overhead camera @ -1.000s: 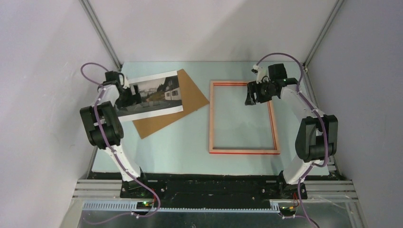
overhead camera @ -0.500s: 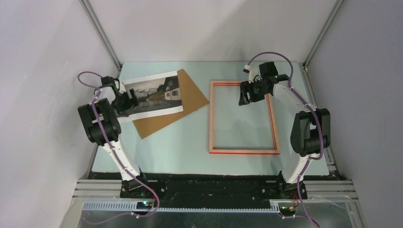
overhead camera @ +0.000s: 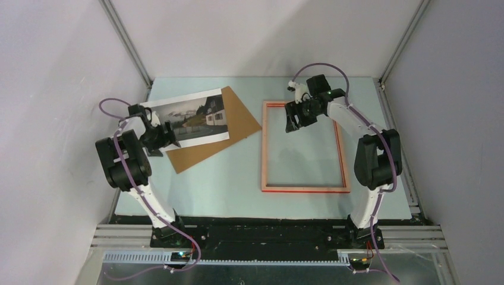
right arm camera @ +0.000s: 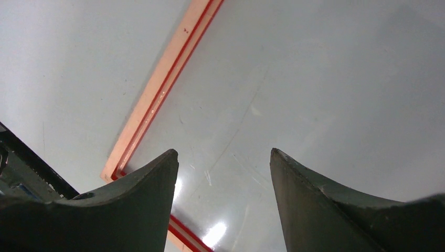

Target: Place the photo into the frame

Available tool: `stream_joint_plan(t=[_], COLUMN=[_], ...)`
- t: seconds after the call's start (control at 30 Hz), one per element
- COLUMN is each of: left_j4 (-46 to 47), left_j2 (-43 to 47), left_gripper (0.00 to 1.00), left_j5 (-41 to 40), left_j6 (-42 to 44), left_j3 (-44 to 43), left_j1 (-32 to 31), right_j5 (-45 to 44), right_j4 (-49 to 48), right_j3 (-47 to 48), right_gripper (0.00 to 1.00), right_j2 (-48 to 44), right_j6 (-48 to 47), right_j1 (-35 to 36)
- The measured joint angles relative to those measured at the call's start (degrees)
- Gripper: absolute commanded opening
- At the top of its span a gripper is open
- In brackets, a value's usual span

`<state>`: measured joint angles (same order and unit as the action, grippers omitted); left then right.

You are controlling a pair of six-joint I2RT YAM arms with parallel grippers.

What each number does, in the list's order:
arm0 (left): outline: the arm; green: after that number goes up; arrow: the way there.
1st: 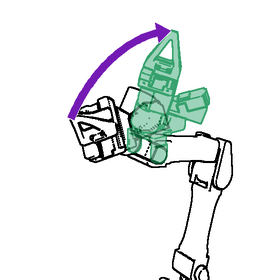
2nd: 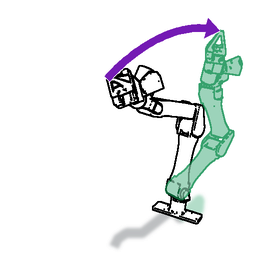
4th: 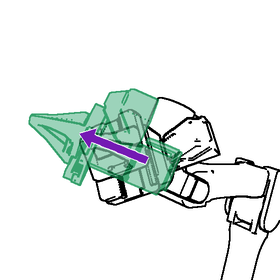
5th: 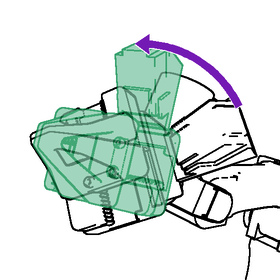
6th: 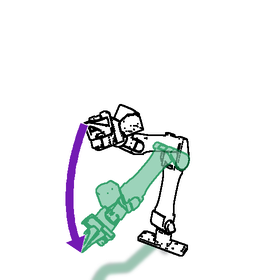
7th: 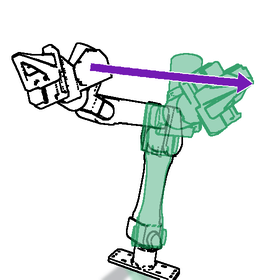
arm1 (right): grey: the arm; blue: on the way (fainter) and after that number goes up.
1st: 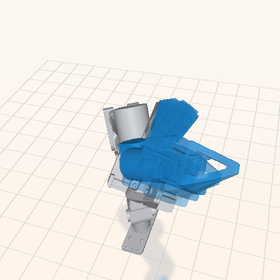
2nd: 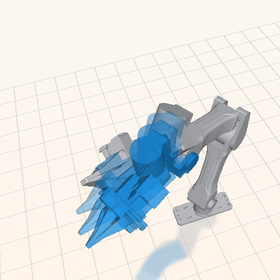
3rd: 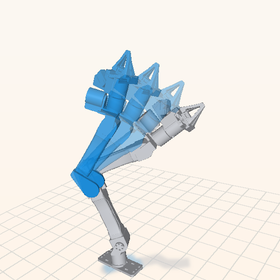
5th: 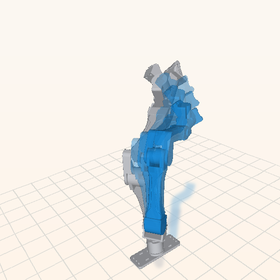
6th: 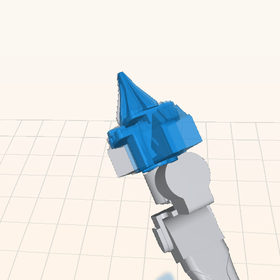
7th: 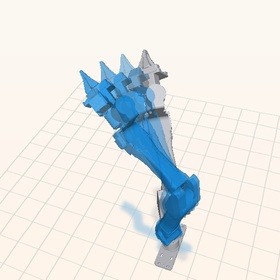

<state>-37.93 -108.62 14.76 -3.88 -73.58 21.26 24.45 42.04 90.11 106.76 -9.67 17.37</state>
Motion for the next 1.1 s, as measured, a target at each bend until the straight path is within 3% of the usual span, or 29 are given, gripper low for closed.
stream_joint_plan(t=[0.43,0.67,0.87,1.1], left_j4=[-2.8,-4.3,-4.6,-3.3], left_j2=[7.6,10.7,14.5,11.1], left_gripper=[0.92,0.94,0.98,0.98], left_j5=[-1.4,-5.2,-10.0,-11.6], left_j6=[4.9,7.5,8.9,7.8], left_j3=[9.6,10.8,7.4,-1.3], left_j1=[0.0,-0.1,-0.1,-0.1], right_j5=[-0.3,-0.5,1.6,6.1], right_j4=[1.2,2.5,2.1,-0.2], right_j3=[6.8,16.2,28.4,40.3], right_gripper=[0.69,0.70,0.69,0.71], right_j2=[7.8,12.9,21.5,32.2], right_j6=[0.0,-0.2,2.6,10.7], right_j1=[6.0,8.8,11.5,14.0])
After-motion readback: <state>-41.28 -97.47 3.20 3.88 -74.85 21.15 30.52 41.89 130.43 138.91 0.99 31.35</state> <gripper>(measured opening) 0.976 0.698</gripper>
